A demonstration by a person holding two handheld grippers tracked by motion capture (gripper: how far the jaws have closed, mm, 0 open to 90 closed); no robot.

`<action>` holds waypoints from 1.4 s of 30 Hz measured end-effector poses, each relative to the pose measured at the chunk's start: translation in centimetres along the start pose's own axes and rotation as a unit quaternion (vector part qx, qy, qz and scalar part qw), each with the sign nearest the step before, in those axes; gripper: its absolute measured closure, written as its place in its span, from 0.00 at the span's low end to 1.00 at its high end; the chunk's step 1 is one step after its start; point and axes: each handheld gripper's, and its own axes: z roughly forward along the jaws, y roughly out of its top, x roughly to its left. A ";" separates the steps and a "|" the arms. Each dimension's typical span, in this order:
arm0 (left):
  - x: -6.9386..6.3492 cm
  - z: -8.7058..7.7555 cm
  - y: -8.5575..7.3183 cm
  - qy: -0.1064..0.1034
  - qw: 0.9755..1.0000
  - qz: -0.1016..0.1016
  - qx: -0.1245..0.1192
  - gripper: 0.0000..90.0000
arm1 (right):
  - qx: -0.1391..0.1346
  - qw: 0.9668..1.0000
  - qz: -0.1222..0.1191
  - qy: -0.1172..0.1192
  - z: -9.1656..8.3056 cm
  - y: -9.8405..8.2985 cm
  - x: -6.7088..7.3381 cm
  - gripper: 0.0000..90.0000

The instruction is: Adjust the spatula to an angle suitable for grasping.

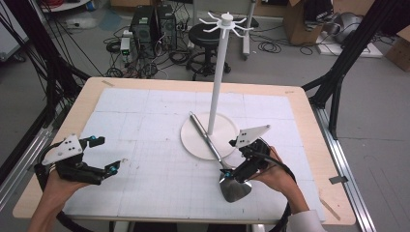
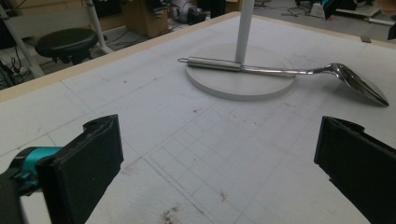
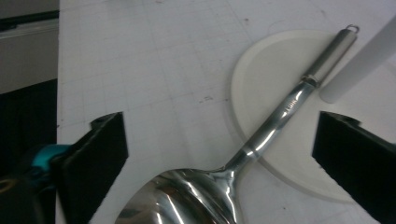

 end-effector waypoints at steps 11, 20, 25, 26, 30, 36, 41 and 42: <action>0.0 0.0 0.0 -0.002 1.000 -0.002 -0.003 0.02 | 0.043 0.998 0.020 0.042 2.1 0.7 0.2 0.44; 0.0 0.0 0.0 0.000 1.000 0.000 0.000 0.02 | 0.089 0.995 0.005 0.054 3.4 0.9 0.3 0.74; 0.0 0.0 0.0 -0.001 1.000 0.000 0.000 0.02 | 0.114 0.992 -0.010 0.055 4.1 1.0 0.5 0.89; 0.0 0.0 0.0 -0.001 1.000 0.000 0.000 0.02 | 0.117 0.992 -0.012 0.054 4.2 1.1 0.6 0.92; 0.0 0.0 0.0 -0.002 1.000 0.000 0.000 0.02 | 0.139 0.988 -0.025 0.056 4.7 1.2 0.7 0.99; 0.0 0.1 0.0 -0.003 1.000 0.001 0.000 0.02 | 0.174 0.983 -0.031 0.045 5.8 1.2 0.9 1.00; 0.0 0.1 0.0 -0.003 1.000 0.000 -0.001 0.02 | 0.191 0.980 -0.035 0.042 6.3 1.1 0.8 1.00; 0.0 0.1 0.0 -0.004 1.000 0.000 -0.001 0.02 | 0.195 0.979 -0.037 0.040 6.4 1.1 0.8 1.00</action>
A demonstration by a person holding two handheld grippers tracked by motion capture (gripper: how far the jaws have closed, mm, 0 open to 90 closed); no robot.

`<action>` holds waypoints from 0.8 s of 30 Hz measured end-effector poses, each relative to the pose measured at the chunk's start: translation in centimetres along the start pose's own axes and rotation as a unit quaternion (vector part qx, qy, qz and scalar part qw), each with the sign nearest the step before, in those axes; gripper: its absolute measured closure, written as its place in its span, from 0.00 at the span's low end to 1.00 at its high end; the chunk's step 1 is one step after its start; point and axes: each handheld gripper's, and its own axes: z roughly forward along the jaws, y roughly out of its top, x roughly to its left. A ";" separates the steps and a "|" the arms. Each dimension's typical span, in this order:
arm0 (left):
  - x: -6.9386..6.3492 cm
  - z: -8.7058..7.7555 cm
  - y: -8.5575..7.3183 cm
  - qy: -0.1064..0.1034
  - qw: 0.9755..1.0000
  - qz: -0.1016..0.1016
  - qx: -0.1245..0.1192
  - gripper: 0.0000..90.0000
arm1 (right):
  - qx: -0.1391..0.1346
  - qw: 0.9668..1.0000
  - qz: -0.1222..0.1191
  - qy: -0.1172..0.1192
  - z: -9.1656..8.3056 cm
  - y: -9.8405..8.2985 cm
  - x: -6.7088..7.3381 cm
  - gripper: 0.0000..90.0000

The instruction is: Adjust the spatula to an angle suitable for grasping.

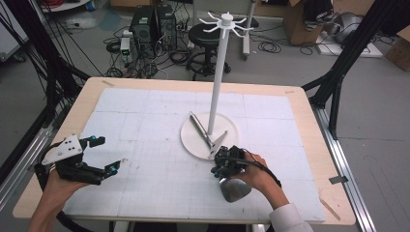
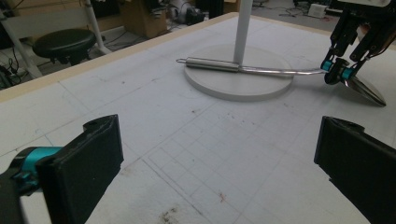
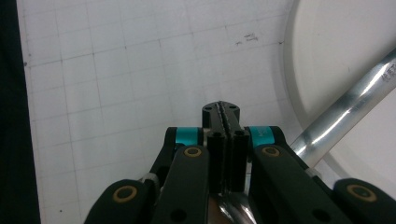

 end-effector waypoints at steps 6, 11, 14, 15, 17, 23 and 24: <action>0.0 0.0 0.0 -0.002 1.000 0.002 0.001 0.02 | 0.010 1.000 0.001 -0.004 0.1 -0.1 0.0 1.00; -0.1 0.0 0.1 -0.003 1.000 0.001 0.000 0.02 | 0.014 1.000 -0.001 -0.008 0.2 -0.2 -0.1 1.00; -0.1 0.0 0.0 -0.005 1.000 0.002 0.000 0.02 | 0.015 1.000 0.001 -0.009 0.3 -0.2 0.0 1.00; -0.1 0.0 0.0 -0.005 1.000 0.002 0.000 0.02 | 0.016 1.000 0.002 -0.005 0.2 -0.2 0.0 1.00; -0.1 0.0 0.1 -0.004 1.000 0.003 0.001 0.02 | 0.015 1.000 0.004 -0.007 0.2 -0.2 0.0 1.00; -0.1 -0.1 0.0 -0.004 1.000 0.003 0.000 0.02 | 0.017 1.000 0.008 -0.003 0.1 -0.4 -0.1 1.00; -0.1 -0.1 0.0 -0.003 1.000 0.001 0.000 0.02 | 0.017 1.000 0.008 -0.003 0.1 -0.4 -0.1 1.00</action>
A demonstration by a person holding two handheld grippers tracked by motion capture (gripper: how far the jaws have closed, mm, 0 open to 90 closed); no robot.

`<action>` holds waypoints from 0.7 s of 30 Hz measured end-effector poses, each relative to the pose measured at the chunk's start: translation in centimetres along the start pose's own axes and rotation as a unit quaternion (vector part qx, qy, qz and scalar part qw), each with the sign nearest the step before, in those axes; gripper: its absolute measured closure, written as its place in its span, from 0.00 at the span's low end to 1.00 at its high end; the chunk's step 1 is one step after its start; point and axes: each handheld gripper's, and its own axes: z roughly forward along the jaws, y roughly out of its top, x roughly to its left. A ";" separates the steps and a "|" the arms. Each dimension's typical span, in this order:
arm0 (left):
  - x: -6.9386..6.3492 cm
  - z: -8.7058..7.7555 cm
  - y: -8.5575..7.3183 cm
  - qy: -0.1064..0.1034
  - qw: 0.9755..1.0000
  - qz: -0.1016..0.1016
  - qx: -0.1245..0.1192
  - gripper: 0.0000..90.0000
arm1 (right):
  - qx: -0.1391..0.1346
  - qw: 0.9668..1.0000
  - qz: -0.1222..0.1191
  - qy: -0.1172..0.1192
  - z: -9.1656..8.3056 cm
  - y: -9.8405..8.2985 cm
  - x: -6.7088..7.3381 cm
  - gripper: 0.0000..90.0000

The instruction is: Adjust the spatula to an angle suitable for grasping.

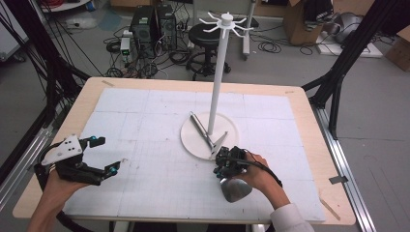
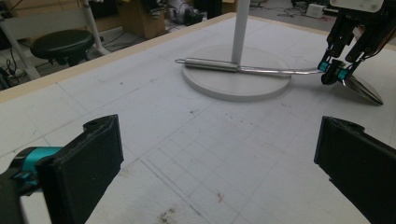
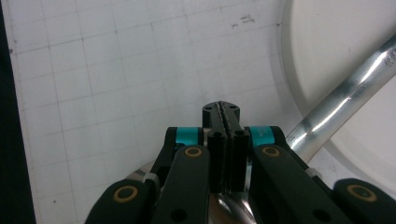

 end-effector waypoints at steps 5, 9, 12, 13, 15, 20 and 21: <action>0.0 0.0 0.0 -0.001 1.000 0.001 0.001 0.02 | 0.012 1.000 0.000 0.001 -0.1 -0.4 0.0 1.00; 0.0 0.0 0.0 0.000 1.000 0.002 0.001 0.02 | 0.015 1.000 0.002 0.000 -0.2 -0.7 0.1 1.00; 0.0 0.0 0.0 0.000 1.000 0.001 0.001 0.02 | 0.019 1.000 0.002 0.000 -0.3 -0.8 0.0 1.00; 0.0 0.0 0.0 0.000 1.000 0.001 0.001 0.02 | 0.021 1.000 0.000 0.001 -0.4 -0.9 0.0 1.00; 0.0 0.0 0.0 0.000 1.000 0.000 0.000 0.02 | 0.022 1.000 0.000 0.000 -0.4 -1.1 0.0 1.00; 0.0 0.0 0.0 0.000 1.000 0.000 0.000 0.02 | 0.031 1.000 0.005 0.001 -0.8 -1.8 -0.1 1.00; 0.0 0.0 0.0 0.000 1.000 0.000 0.001 0.02 | 0.031 0.999 0.007 0.000 -0.8 -2.0 -0.1 1.00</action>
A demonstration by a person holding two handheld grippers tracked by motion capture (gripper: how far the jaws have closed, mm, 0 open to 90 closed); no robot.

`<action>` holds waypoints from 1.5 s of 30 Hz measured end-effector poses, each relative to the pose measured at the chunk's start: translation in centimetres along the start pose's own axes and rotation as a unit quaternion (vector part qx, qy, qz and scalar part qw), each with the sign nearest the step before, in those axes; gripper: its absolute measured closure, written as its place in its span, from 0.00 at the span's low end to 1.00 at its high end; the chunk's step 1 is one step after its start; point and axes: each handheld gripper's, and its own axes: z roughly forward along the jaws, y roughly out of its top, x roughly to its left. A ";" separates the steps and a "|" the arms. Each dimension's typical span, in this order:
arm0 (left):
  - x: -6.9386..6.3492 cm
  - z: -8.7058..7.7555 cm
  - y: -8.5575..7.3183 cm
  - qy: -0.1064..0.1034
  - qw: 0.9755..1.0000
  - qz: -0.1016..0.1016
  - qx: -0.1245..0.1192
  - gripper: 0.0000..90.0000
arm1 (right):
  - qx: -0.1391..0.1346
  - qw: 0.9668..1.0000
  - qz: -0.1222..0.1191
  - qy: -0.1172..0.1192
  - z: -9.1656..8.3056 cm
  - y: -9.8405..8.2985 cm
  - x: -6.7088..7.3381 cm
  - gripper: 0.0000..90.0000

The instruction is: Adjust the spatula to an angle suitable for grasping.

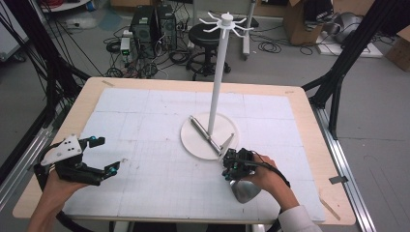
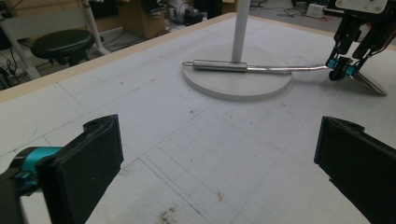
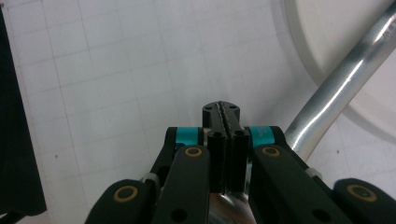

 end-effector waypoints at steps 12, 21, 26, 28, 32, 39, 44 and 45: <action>-0.1 0.0 0.0 0.000 1.000 0.002 0.003 0.02 | 0.011 1.000 0.020 -0.007 -0.9 -2.4 -0.4 1.00; -0.1 0.1 -0.1 0.001 1.000 0.001 0.003 0.02 | 0.019 0.999 0.040 -0.016 -1.4 -4.6 -0.9 1.00; -0.1 0.1 -0.1 0.000 1.000 0.000 0.004 0.02 | 0.023 0.998 0.052 -0.020 -1.8 -5.8 -1.3 1.00; -0.1 0.2 -0.1 0.000 1.000 0.000 0.005 0.02 | 0.023 0.998 0.058 -0.021 -2.0 -6.3 -1.4 1.00; -0.1 0.2 -0.1 -0.001 1.000 0.002 0.006 0.02 | 0.025 0.997 0.064 -0.025 -2.3 -7.0 -1.5 1.00; -0.1 0.2 -0.1 -0.001 1.000 0.002 0.006 0.02 | 0.024 0.996 0.077 -0.029 -2.7 -8.1 -1.7 1.00; -0.1 0.3 -0.1 -0.001 1.000 0.000 0.005 0.02 | 0.019 0.997 0.073 -0.028 -3.0 -8.0 -1.7 1.00; -0.1 0.3 -0.1 -0.001 1.000 0.000 0.005 0.02 | 0.014 0.997 0.071 -0.027 -3.1 -7.9 -1.7 1.00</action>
